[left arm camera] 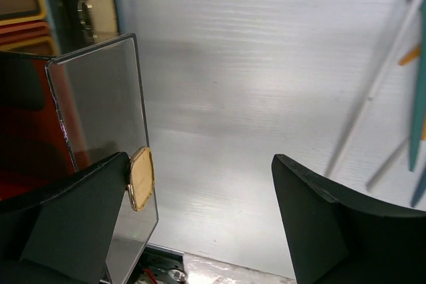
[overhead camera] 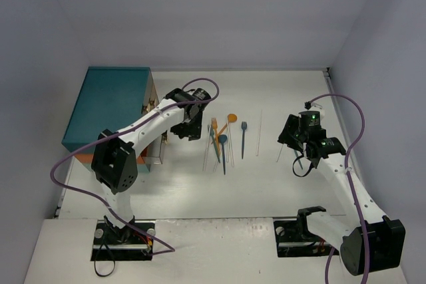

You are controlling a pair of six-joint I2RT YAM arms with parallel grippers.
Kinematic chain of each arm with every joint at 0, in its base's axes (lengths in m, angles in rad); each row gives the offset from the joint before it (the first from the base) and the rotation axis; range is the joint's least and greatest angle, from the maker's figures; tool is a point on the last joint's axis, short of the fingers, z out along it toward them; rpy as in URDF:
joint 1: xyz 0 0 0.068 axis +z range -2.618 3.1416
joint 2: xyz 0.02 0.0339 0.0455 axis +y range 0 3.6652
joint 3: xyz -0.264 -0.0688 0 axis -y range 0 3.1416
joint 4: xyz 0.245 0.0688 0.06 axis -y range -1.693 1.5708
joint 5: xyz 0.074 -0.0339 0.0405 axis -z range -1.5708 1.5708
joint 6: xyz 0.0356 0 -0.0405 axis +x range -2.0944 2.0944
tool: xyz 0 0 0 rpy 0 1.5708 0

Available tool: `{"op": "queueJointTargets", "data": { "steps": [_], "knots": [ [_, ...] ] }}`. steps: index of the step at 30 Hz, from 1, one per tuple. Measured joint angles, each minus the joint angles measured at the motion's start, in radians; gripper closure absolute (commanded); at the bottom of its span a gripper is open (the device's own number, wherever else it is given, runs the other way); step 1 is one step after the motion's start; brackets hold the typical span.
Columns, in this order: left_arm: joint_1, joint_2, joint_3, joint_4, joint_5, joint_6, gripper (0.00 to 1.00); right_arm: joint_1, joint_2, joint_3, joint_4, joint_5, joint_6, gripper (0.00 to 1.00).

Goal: Sort the eating utensils into containers

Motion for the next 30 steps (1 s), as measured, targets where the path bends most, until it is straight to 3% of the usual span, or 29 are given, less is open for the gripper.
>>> {"op": "queueJointTargets", "data": {
  "steps": [13, 30],
  "knots": [
    [-0.102, 0.084, 0.142, -0.008, 0.086, -0.063, 0.15, 0.000, 0.000, 0.000, 0.000, 0.000, 0.000, 0.48],
    [-0.108, 0.095, 0.257, -0.027, 0.131, -0.092, 0.07, 0.000, 0.000, 0.000, 0.000, 0.000, 0.000, 0.48]
  ]
}}
